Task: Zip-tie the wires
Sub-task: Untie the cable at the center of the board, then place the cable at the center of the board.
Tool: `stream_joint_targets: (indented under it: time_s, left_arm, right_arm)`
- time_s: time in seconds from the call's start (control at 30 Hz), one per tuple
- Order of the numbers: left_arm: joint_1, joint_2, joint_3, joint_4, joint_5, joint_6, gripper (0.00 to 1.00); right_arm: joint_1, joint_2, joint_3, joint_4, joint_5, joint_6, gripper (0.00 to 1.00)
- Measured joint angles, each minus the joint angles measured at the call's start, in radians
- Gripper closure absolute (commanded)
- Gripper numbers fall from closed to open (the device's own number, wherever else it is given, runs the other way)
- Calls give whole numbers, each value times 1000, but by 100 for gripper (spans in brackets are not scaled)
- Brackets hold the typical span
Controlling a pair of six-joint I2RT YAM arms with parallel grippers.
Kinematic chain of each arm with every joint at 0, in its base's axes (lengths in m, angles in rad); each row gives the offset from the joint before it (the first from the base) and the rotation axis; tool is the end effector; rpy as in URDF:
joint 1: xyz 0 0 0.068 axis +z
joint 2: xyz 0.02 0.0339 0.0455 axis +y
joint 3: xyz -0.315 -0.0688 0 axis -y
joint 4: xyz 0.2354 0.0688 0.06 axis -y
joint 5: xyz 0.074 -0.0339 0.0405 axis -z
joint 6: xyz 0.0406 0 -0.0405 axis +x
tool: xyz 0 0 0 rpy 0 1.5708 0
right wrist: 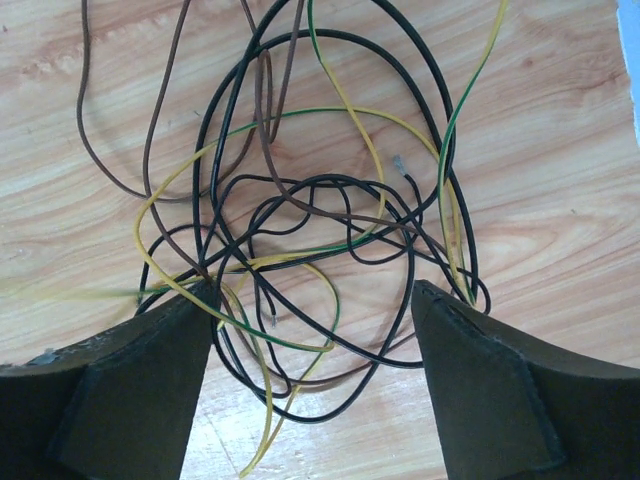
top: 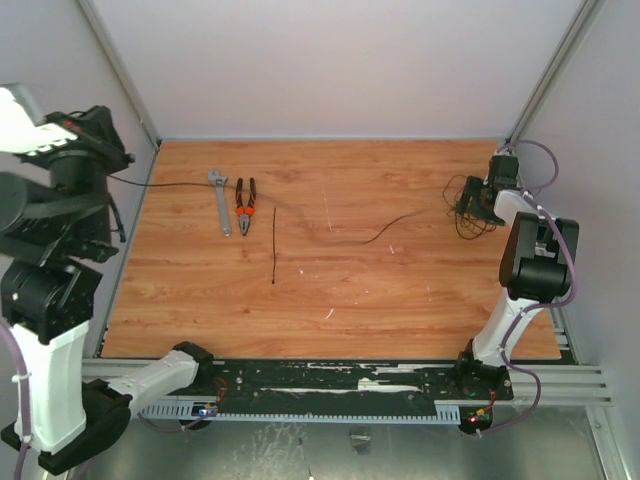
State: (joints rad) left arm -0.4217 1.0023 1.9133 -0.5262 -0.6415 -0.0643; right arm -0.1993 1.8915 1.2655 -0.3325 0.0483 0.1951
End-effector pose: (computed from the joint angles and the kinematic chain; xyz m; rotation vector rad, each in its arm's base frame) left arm 0.0519 0.0033 0.6417 -0.3489 1.2164 -0.0393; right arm 0.4025 -0.0833 0.2294 0.5144 2.4759 -0.0628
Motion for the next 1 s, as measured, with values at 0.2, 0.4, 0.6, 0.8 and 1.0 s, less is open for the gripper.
stream_joint_targets:
  time_s: [0.2, 0.4, 0.6, 0.8, 1.0]
  left_arm:
    - [0, 29, -87, -21, 9, -21, 100]
    - [0, 11, -246, -10, 104, -80, 100]
    - [0, 17, -361, 0, 187, -128, 100]
    - [0, 26, -394, 18, 233, -148, 100]
    - [1, 82, -303, 47, 383, -179, 100]
  right_arm:
    - [0, 23, 55, -39, 34, -16, 19]
    - [10, -15, 40, -21, -63, -14, 14]
    - [123, -170, -3, -24, -151, -13, 11]
    - [289, -328, -35, -6, -210, -3, 10]
    - [366, -481, -250, 155, -385, 84, 10]
